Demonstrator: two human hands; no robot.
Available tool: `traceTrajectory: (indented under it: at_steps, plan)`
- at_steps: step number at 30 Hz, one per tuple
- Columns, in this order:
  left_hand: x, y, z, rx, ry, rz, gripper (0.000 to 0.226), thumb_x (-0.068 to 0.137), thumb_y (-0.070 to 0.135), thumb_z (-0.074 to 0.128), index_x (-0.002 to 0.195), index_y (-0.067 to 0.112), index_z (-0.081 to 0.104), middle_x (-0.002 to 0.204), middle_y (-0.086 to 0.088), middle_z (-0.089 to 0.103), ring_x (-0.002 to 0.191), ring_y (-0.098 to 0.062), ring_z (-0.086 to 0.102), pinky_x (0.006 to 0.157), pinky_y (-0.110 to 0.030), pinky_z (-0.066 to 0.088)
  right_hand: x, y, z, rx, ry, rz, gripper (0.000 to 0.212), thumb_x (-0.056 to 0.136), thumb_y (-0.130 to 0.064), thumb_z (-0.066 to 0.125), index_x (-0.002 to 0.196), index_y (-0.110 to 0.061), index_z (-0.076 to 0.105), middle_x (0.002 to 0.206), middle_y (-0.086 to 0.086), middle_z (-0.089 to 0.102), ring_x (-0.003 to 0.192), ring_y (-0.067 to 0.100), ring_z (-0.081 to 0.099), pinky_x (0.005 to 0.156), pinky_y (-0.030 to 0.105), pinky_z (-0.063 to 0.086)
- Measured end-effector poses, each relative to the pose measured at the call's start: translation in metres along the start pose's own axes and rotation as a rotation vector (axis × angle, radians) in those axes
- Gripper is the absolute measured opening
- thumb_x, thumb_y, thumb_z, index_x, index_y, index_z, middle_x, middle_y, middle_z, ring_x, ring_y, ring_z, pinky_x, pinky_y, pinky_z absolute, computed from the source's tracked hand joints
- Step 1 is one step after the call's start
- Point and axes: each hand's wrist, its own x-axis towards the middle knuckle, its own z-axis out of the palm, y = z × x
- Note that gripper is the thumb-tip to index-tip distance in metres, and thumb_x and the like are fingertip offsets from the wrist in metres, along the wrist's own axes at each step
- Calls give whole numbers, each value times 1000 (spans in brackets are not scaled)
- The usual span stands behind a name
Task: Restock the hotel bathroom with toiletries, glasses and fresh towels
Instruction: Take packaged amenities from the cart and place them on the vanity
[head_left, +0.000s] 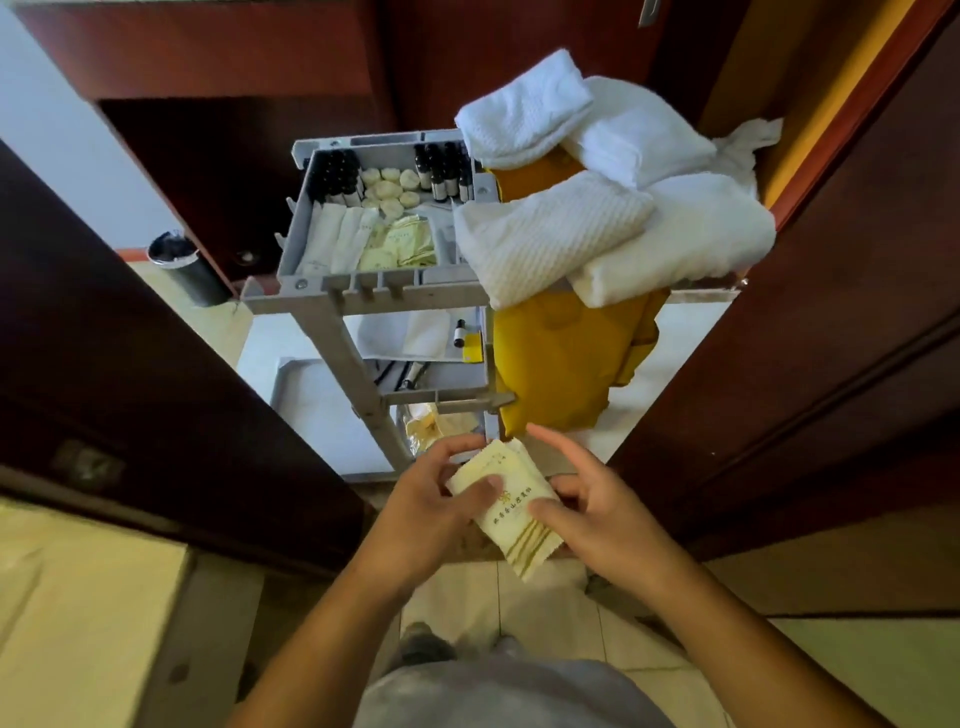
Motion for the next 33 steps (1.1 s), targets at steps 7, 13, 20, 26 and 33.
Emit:
traceTrajectory:
  at_steps: [7,13,20,26,33]
  plan:
    - [-29,-16,-41,-39,125,-2,38,98,20,69,134,25,56,112,-5,77,92,-17,78,67,-24,60,7,-12,55,-9,-192,-43,81,101,-12,65,158,-52,23,107,-2,80,96,16,78,84,41,64]
    - [-66,-46,-93,-188,260,0,35,98,21,70,131,29,60,115,-1,76,100,-16,76,77,-28,62,20,-17,125,-35,-240,-58,74,101,-12,65,158,-44,30,104,1,80,94,17,78,79,38,63]
    - [-138,-101,-179,-215,421,5,42,95,9,73,130,26,59,112,-5,77,106,-21,73,94,-36,60,22,-23,240,-132,-380,-90,74,101,-11,65,158,-45,30,110,-1,80,97,17,77,85,43,63]
    - [-200,-140,-251,-228,540,-24,42,95,19,75,130,35,57,107,0,77,95,-13,75,88,-30,61,10,-28,344,-199,-467,-67,75,101,-11,65,158,-42,29,110,-5,79,98,15,77,87,43,63]
    - [-254,-184,-321,-321,658,-38,42,92,21,76,126,40,60,90,1,74,79,-7,72,70,-17,55,3,-33,442,-322,-532,-130,76,100,-18,68,157,-47,29,113,-5,75,96,11,76,81,33,63]
